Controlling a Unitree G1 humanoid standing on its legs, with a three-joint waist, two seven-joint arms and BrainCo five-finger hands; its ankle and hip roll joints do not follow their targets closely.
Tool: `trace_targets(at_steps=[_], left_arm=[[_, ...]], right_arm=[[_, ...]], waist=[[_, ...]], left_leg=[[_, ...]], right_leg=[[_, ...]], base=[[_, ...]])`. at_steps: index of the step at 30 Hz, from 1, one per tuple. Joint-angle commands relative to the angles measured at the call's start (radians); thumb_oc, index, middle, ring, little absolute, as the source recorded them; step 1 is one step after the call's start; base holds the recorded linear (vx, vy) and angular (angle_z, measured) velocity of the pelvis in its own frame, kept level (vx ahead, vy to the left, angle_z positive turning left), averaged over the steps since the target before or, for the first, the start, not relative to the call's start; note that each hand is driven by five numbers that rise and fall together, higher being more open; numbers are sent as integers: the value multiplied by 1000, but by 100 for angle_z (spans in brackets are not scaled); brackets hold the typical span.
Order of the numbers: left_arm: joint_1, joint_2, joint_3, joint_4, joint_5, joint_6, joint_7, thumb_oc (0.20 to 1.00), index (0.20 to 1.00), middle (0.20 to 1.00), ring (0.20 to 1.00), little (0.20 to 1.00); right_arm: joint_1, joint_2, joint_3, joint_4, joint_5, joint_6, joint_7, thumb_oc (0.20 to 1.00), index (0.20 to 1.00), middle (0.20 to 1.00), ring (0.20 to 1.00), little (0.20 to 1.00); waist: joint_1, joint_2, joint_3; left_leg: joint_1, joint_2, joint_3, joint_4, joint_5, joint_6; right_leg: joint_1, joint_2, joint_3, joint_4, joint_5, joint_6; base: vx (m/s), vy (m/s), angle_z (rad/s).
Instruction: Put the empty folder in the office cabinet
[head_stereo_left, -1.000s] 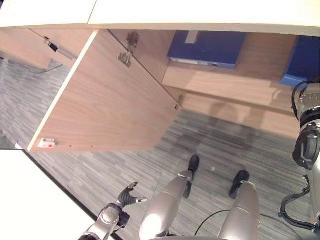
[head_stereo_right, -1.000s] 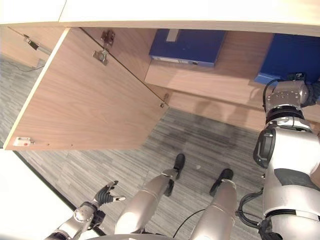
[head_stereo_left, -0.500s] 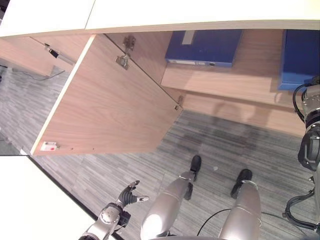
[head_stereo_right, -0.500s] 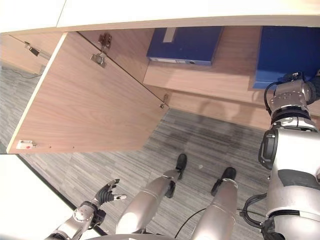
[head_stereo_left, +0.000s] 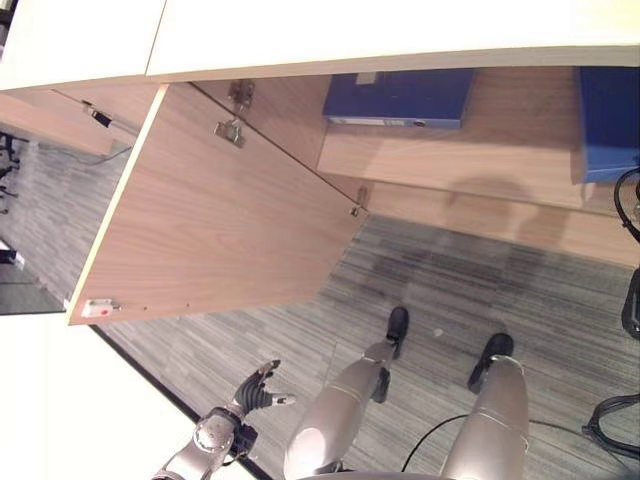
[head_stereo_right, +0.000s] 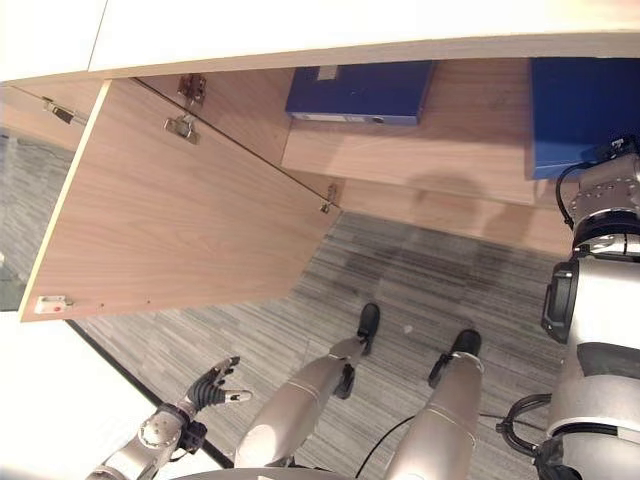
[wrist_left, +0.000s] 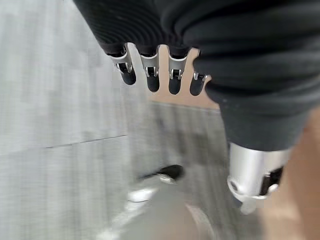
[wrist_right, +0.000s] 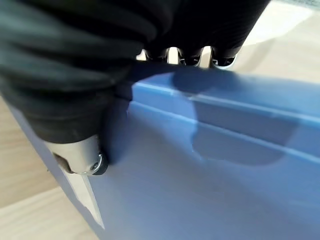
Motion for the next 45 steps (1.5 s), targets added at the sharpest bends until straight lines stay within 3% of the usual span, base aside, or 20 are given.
trace_targets(at_steps=[1, 4, 5, 9, 17, 25, 37, 39, 40, 45], left_arm=[[43, 81, 15, 27, -64, 12, -27, 1000, 1000, 1000, 1000, 1000], [1, 26, -27, 118, -26, 25, -19, 1000, 1000, 1000, 1000, 1000], [15, -18, -20, 219, 9, 22, 1, 1000, 1000, 1000, 1000, 1000], [70, -42, -6, 287, 56, 17, -19, 1000, 1000, 1000, 1000, 1000], [43, -79, 14, 344, 47, 30, -12, 1000, 1000, 1000, 1000, 1000], [40, -95, 13, 356, 32, 25, -12, 1000, 1000, 1000, 1000, 1000], [12, -123, 12, 383, 48, 28, -6, 1000, 1000, 1000, 1000, 1000], [7, -129, 11, 387, 45, 30, -7, 1000, 1000, 1000, 1000, 1000], [6, -134, 9, 389, 42, 30, -8, 1000, 1000, 1000, 1000, 1000], [-13, -144, 6, 403, 36, 35, -10, 1000, 1000, 1000, 1000, 1000]], right_arm=[[-90, -97, 47, -73, -28, -29, 43, 200, 200, 200, 200, 200], [-135, -67, 72, -73, -59, -20, 27, 200, 200, 200, 200, 200], [-164, -106, 109, -49, -82, -9, 28, 200, 200, 200, 200, 200], [-160, -216, 166, 0, -58, 22, 82, 200, 200, 200, 200, 200], [-125, -213, 134, 12, -59, 32, 92, 200, 200, 200, 200, 200], [-191, -241, 194, -1, -75, 29, 96, 200, 200, 200, 200, 200], [-110, -215, 133, 8, -58, 36, 110, 200, 200, 200, 200, 200], [-107, -210, 128, 8, -57, 38, 112, 555, 555, 555, 555, 555], [-101, -211, 124, 8, -55, 41, 114, 1000, 1000, 1000, 1000, 1000], [-105, -209, 113, 45, -18, 62, 131, 1000, 1000, 1000, 1000, 1000]], waist=[[25, 40, 3], [26, 35, 11], [44, 44, 10], [78, 58, 5], [60, 61, 1], [54, 52, -3], [51, 66, 3], [48, 65, 5], [47, 64, 5], [35, 58, 8]], left_leg=[[44, 78, -5, 62, -205, -62], [37, 84, -8, 52, -176, -61], [41, 83, -15, 34, -166, -63], [71, 90, -42, -31, -142, -64], [121, 103, -47, -66, -143, -61], [130, 99, -46, -75, -144, -62], [135, 102, -48, -90, -143, -64], [136, 103, -47, -89, -144, -64], [136, 103, -47, -90, -144, -63], [141, 105, -44, -92, -145, -66]], right_leg=[[75, -3, 81, -6, -87, 140], [62, 2, 71, -18, -52, 137], [52, -3, 70, -11, -49, 139], [48, 5, 55, -16, -47, 141], [69, 7, 51, -22, -43, 144], [71, -2, 53, -19, -37, 146], [57, -6, 53, -5, -40, 149], [55, -7, 53, 0, -41, 149], [55, -7, 51, 1, -42, 149], [55, -7, 49, 4, -41, 150]], base=[[98, -47, 6], [-102, -16, -4], [-22, -71, -9], [-4, -79, 26], [5, -1, 2], [1, 0, 0], [0, 0, 0], [0, 0, 0], [0, 0, 0], [0, 0, 0]])
